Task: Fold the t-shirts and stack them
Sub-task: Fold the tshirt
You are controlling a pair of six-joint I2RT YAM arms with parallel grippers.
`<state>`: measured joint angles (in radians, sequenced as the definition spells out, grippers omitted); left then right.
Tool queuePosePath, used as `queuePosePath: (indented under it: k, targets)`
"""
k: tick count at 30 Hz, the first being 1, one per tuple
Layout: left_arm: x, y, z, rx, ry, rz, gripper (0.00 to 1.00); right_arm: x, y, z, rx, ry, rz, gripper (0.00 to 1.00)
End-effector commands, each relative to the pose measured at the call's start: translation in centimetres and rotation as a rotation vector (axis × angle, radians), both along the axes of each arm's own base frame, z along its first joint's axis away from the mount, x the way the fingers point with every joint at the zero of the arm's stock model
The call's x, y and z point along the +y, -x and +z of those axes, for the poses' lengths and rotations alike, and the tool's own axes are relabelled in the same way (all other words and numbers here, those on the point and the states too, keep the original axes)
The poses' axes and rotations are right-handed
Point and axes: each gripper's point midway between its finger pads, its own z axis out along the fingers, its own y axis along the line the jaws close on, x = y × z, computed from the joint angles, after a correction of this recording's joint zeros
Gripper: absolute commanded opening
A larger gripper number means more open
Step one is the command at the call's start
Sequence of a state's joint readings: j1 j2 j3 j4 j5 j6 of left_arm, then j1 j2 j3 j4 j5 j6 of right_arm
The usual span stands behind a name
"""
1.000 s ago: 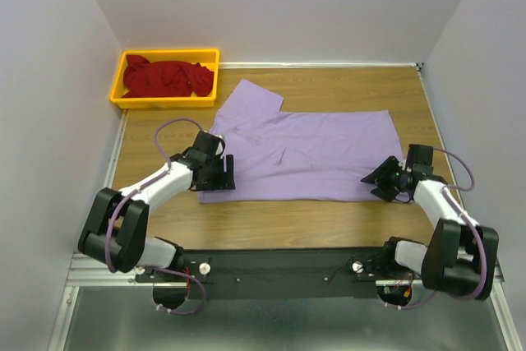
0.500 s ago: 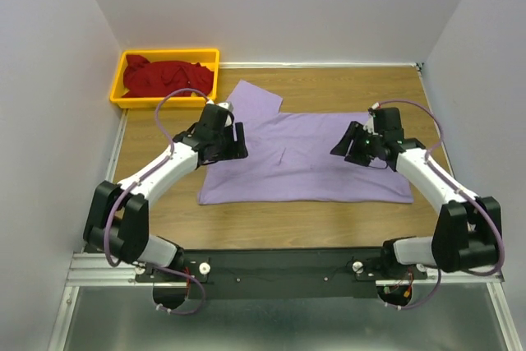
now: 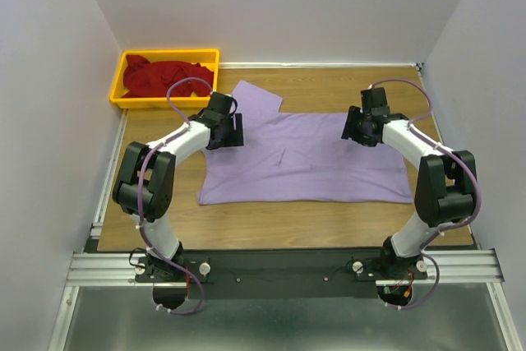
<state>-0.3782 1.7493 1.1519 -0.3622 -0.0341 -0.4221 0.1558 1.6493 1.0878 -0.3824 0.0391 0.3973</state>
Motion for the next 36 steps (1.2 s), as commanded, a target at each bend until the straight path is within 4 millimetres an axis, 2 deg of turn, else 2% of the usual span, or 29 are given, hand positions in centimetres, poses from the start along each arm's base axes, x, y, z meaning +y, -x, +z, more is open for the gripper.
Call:
queuePosePath:
  k: [1,4,8,11,16,18,19,21,22,26,29,33,34,36]
  targets:
    - [2.5,-2.6,-0.1,-0.041,-0.059,0.041,0.78,-2.6,-1.8,-0.4,-0.007,0.138,-0.044,0.64]
    - [3.2,-2.6,-1.5,-0.007,-0.068,0.047,0.78,-3.8,-2.1,-1.2,0.012,0.151,-0.075,0.64]
    - [4.1,-1.7,-3.3,0.036,-0.066,0.048,0.78,-5.3,-0.7,-3.9,0.084,0.161,-0.112,0.65]
    - [5.1,-0.8,-4.4,0.059,-0.075,0.056,0.78,-6.6,0.3,-5.1,0.121,0.163,-0.150,0.65]
    - [6.2,1.2,-5.6,0.108,-0.074,0.069,0.78,-8.1,3.1,-7.3,0.199,0.125,-0.208,0.65]
    - [6.4,1.8,-5.2,0.102,-0.067,0.073,0.78,-8.0,4.1,-7.6,0.212,0.115,-0.227,0.66]
    - [6.6,2.8,-5.7,0.121,-0.069,0.076,0.78,-8.8,5.2,-7.8,0.226,0.109,-0.255,0.66]
    - [6.6,3.6,-5.3,0.119,-0.060,0.076,0.78,-9.0,6.4,-8.0,0.244,0.102,-0.280,0.66]
    - [6.8,4.6,-5.7,0.136,-0.058,0.074,0.78,-9.1,6.9,-8.0,0.252,0.110,-0.286,0.66]
    - [6.1,6.4,-4.6,0.122,0.006,0.066,0.78,-9.4,8.4,-7.3,0.275,0.127,-0.305,0.66]
    - [6.5,7.0,-3.6,0.092,0.009,0.079,0.78,-8.8,8.3,-6.0,0.249,0.086,-0.297,0.66]
    - [7.0,5.1,-0.7,-0.009,-0.006,0.105,0.79,-8.5,5.5,-2.8,0.146,0.067,-0.261,0.66]
    - [6.8,3.5,1.0,-0.061,0.003,0.106,0.79,-8.5,3.8,-1.2,0.098,0.061,-0.257,0.66]
    - [7.2,1.1,3.1,-0.132,-0.031,0.107,0.79,-8.3,1.2,1.3,0.024,0.052,-0.228,0.65]
